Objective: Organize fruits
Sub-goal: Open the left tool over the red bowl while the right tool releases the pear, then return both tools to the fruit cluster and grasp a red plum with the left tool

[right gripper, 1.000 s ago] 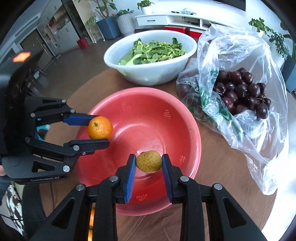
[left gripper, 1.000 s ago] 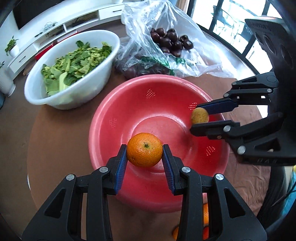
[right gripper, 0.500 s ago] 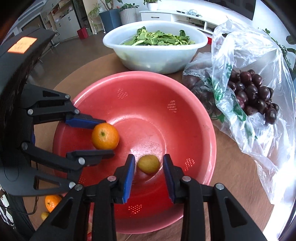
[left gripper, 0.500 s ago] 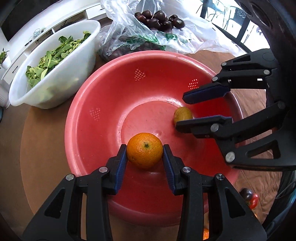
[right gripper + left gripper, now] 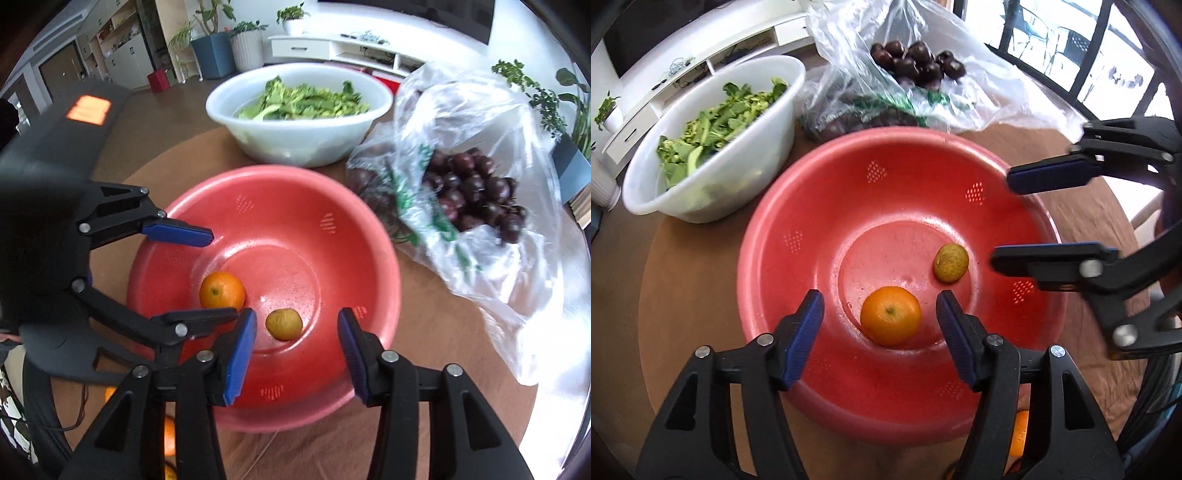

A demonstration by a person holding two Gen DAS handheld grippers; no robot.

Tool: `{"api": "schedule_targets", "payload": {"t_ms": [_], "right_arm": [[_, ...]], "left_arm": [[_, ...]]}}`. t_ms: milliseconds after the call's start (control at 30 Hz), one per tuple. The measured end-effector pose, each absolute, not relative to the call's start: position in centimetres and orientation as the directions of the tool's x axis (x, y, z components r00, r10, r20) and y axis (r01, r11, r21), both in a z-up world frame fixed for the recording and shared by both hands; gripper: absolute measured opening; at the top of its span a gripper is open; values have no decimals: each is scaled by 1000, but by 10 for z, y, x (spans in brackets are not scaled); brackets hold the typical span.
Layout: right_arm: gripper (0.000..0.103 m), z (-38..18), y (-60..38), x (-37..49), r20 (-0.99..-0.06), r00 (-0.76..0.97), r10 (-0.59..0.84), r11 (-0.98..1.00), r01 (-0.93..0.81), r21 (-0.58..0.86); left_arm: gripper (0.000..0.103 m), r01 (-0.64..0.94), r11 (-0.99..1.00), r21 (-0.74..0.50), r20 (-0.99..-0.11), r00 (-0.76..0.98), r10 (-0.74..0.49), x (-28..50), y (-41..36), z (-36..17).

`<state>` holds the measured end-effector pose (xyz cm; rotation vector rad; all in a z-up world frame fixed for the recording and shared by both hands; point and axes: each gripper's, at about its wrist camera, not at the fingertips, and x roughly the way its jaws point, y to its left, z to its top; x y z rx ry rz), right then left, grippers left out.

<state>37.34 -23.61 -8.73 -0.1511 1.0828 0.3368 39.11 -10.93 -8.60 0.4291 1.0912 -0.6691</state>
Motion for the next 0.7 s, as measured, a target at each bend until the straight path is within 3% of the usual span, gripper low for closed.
{"api": "schedule_targets", "payload": {"t_ms": [133,200,267,300,333,467,700], "right_arm": [[61,-57,-247,347,-837,493,238,947,-309,87],[73,-39,-252,331,-794,533,291,942,-307,139],[86,-21,-257,310,-724,587,361,925,-321,202],[99,-13,-261,294,-673,622,401,913,-334,235],[103,-6,-263,278,-620,647,445,894,-358,269],[103,1,-263,229,-496,660,565,825,-433,364],[103,-23,-241,161,-642,629,438,898,-342,278]], "left_arm": [[61,673,737,-55,-887,306,-345,376,-95,-61],[63,654,744,-137,-861,292,-416,365,-79,-44],[76,632,747,-205,-819,307,-484,351,-61,-26],[92,627,748,-219,-790,336,-513,337,-49,-16],[103,628,748,-216,-754,379,-536,322,-39,-5],[103,646,756,-109,-646,532,-547,259,-17,19],[103,596,799,-73,-634,591,-499,161,4,13]]}}
